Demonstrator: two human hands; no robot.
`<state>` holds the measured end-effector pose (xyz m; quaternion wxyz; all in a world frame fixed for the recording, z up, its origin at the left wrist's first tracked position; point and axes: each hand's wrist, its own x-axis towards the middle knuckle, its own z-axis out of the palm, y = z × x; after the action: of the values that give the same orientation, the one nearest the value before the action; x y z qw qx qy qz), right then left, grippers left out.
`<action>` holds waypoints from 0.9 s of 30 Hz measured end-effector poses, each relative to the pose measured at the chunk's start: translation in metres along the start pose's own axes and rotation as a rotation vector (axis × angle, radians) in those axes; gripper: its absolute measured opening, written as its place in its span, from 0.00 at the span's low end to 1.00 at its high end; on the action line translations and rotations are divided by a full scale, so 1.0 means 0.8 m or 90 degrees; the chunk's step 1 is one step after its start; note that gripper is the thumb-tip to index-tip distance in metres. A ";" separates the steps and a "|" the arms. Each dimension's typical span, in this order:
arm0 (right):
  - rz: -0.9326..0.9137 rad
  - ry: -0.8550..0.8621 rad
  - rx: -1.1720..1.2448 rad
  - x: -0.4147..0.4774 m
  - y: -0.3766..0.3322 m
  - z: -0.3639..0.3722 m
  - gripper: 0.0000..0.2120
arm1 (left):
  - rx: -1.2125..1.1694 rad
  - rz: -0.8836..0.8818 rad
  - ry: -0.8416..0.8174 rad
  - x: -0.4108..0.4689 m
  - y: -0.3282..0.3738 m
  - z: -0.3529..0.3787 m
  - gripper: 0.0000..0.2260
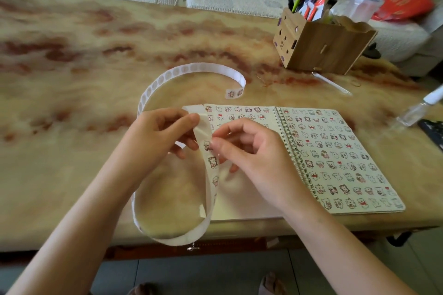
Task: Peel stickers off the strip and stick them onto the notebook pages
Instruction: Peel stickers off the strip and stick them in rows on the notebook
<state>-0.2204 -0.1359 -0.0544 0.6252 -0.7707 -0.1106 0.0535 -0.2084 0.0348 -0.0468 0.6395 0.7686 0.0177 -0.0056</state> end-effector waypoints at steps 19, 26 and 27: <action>-0.062 0.068 0.010 0.001 -0.003 0.002 0.05 | 0.005 -0.021 -0.094 -0.009 0.008 0.000 0.07; -0.087 0.067 -0.051 0.001 -0.001 0.001 0.04 | 0.020 -0.015 -0.100 -0.007 0.006 0.001 0.07; -0.088 0.067 -0.056 0.001 -0.002 0.001 0.04 | 0.022 -0.014 -0.100 -0.007 0.006 0.001 0.07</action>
<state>-0.2197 -0.1348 -0.0533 0.5978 -0.7898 -0.1327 -0.0351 -0.2140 0.0333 -0.0418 0.6255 0.7764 -0.0245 -0.0731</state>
